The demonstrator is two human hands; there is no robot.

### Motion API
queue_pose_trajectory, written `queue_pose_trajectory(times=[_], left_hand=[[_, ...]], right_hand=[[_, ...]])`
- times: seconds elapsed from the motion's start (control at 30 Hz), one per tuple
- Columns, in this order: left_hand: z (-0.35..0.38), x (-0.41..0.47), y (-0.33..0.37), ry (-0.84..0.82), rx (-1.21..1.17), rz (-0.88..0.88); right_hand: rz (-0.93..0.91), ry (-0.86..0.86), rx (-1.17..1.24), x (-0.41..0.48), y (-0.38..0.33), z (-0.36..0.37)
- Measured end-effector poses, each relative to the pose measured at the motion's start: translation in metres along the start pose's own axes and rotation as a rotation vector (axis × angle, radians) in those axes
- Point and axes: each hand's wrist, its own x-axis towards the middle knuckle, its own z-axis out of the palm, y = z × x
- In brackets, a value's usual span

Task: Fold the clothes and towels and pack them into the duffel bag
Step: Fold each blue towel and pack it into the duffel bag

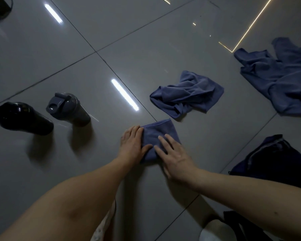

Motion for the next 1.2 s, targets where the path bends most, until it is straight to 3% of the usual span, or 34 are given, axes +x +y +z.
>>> queue_pose_trajectory(times=[0.4, 0.47, 0.63, 0.8, 0.9, 0.97, 1.07, 1.2], left_hand=[[0.005, 0.008, -0.006, 0.019, 0.159, 0.062], [-0.004, 0.012, -0.002, 0.039, 0.163, 0.059], [-0.025, 0.038, 0.008, -0.043, 0.157, -0.019], [-0.034, 0.055, 0.016, -0.217, 0.182, -0.098], [-0.038, 0.061, 0.024, -0.235, 0.234, -0.079], [-0.044, 0.058, 0.03, -0.192, 0.159, -0.054], [-0.055, 0.045, 0.044, -0.19, -0.158, -0.038], [-0.083, 0.022, 0.08, -0.096, -0.244, 0.103]], right_hand=[[-0.001, -0.327, -0.011, 0.001, 0.002, 0.004], [0.007, -0.311, 0.002, -0.001, 0.0, -0.001], [0.118, -0.029, 0.223, -0.013, -0.012, -0.016], [0.245, -0.162, 0.48, -0.007, -0.01, -0.021], [0.294, -0.169, 0.535, 0.003, -0.003, -0.023], [0.395, -0.122, 0.628, 0.008, -0.001, -0.034], [0.621, -0.061, 0.848, 0.016, 0.005, -0.055], [0.871, -0.006, 1.665, 0.017, 0.001, -0.098]])
